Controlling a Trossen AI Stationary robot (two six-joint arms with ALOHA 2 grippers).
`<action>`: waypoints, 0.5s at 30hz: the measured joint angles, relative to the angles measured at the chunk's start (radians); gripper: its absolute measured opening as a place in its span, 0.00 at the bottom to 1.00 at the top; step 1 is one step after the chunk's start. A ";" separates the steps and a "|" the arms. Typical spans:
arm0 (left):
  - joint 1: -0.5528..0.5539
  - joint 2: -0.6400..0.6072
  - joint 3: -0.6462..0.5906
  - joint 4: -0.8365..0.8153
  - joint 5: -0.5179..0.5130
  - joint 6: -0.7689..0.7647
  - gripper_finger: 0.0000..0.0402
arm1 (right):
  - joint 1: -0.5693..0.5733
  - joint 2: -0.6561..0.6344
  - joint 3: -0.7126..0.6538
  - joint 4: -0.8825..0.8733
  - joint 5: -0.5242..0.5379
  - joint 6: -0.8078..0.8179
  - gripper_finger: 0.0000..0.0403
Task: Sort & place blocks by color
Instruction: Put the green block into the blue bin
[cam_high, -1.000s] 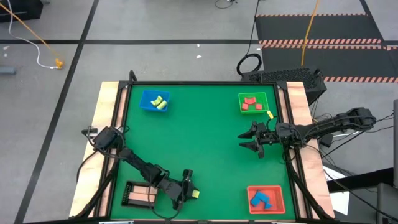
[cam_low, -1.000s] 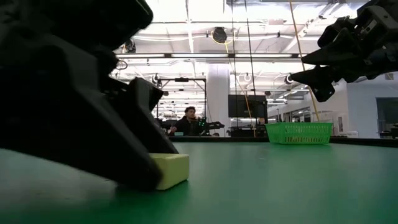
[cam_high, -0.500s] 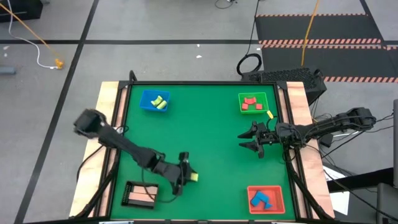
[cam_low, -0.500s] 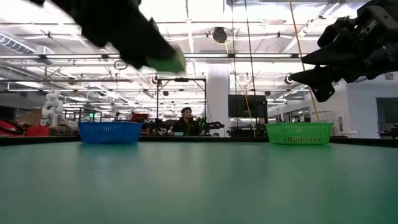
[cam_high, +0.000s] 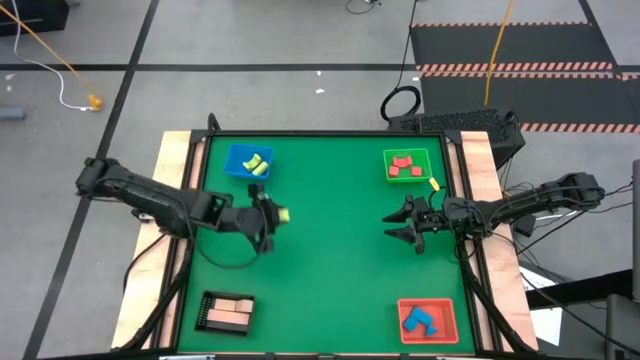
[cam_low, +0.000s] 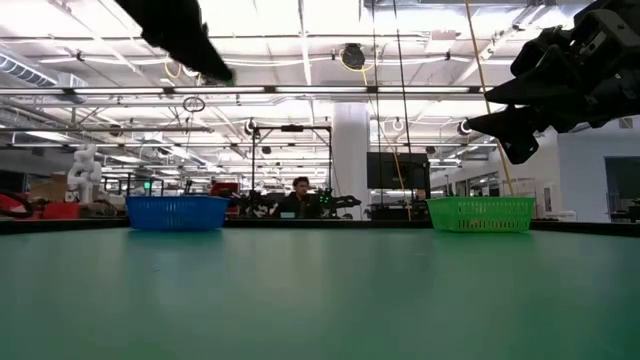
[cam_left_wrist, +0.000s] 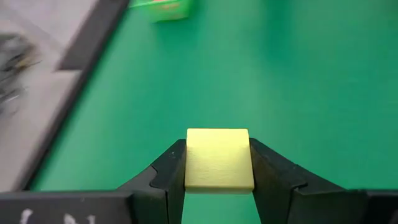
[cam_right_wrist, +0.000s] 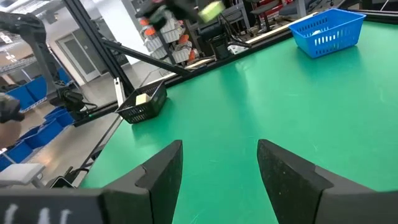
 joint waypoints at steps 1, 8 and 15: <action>0.023 -0.018 -0.011 -0.016 -0.019 0.003 0.34 | 0.000 0.000 0.000 0.000 0.000 0.000 0.49; 0.237 -0.147 -0.168 -0.015 -0.085 -0.034 0.34 | 0.000 0.000 0.000 0.000 0.000 0.000 0.49; 0.461 -0.282 -0.367 0.142 -0.080 -0.073 0.35 | 0.000 0.000 0.000 0.000 0.000 0.000 0.49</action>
